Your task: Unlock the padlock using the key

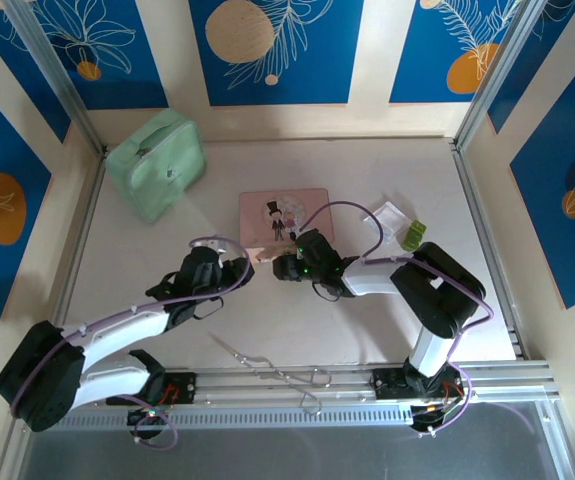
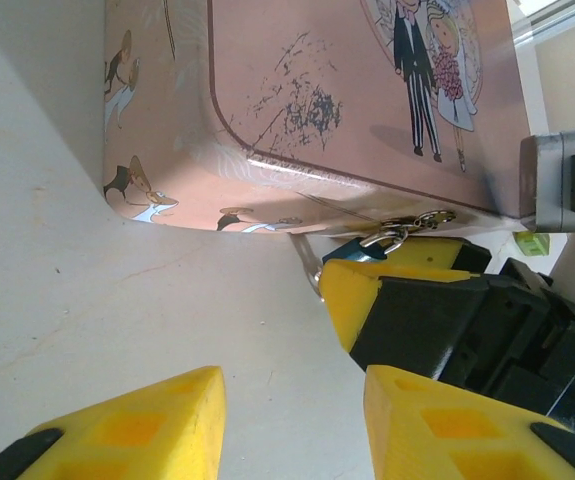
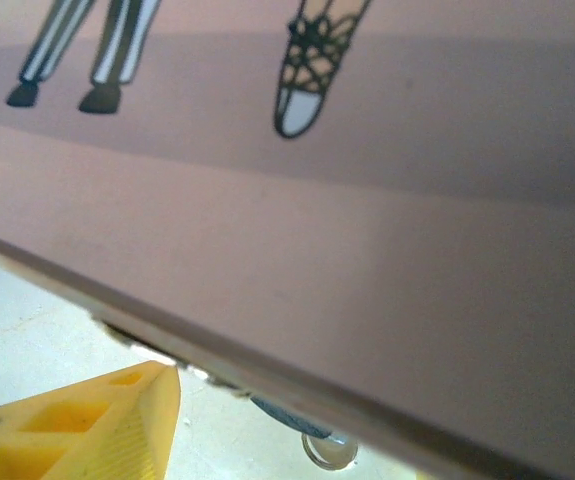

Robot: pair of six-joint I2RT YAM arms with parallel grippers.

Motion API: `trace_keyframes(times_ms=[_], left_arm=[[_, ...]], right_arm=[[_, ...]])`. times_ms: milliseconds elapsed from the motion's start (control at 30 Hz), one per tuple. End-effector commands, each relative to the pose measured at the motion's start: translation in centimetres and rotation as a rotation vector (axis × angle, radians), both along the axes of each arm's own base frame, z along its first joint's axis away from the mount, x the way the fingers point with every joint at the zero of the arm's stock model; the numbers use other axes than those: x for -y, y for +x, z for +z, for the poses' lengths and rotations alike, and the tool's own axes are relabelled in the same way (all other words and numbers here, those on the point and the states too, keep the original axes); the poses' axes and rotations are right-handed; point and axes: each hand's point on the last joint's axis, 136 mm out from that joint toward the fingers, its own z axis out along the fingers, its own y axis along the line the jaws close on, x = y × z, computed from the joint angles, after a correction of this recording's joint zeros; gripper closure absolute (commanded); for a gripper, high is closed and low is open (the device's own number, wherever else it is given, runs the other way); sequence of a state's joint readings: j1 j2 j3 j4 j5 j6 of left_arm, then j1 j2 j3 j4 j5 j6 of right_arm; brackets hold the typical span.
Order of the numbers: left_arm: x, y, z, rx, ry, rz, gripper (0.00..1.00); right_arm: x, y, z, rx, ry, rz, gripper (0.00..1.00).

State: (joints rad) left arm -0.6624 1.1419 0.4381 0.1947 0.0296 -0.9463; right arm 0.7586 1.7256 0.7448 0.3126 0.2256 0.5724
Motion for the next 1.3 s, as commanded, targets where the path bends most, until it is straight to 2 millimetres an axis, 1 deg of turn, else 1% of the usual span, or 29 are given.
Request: trace_keyframes(times_ms=[0,267,433,500,567,700,867,933,1033,1100,1267], left_arm=[[0.3,-0.4,-0.5,-0.009,-0.003,-0.011,0.59],[0.5,-0.5,-0.9,-0.019,0.003,-0.014,0.61],[0.5,-0.5,-1.2,-0.022,0.006,-0.015,0.62],[0.5,-0.5,-1.2,-0.022,0.005,-0.013,0.63],[0.6,-0.5,-1.2,-0.023,0.004,-0.016,0.63],[0.9,-0.5,-1.2,-0.024,-0.002,-0.019,0.64],[1.4,-0.5,-1.1,-0.021,-0.024,-0.027,0.64],[1.7,-0.5,-1.0,-0.019,-0.037,-0.031,0.6],[2.2,-0.4,-1.0,-0.015,-0.056,-0.038,0.48],[2.5,-0.4,-1.0,-0.015,-0.072,-0.041,0.41],[3.1,-0.4,-1.8,-0.037,-0.116,-0.029,0.37]], right_arm=[[-1.1,0.7,1.3,0.041,0.037,0.038,0.42],[-1.5,0.6,1.7,0.045,0.037,0.057,0.46],[-1.3,0.4,1.2,0.027,0.027,0.045,0.52],[-1.2,0.4,1.2,0.025,0.022,0.041,0.56],[-1.1,0.4,1.1,0.019,0.017,0.034,0.58],[-1.1,0.3,1.1,0.009,0.02,0.033,0.64],[-1.0,-0.1,1.1,-0.013,0.025,0.034,0.75],[-1.0,-0.2,1.2,-0.024,0.03,0.032,0.79],[-0.8,-0.4,1.2,-0.043,0.034,0.028,0.83],[-0.7,-0.6,1.2,-0.061,0.039,0.026,0.84],[-0.5,-1.2,1.1,-0.137,0.059,0.03,0.88]])
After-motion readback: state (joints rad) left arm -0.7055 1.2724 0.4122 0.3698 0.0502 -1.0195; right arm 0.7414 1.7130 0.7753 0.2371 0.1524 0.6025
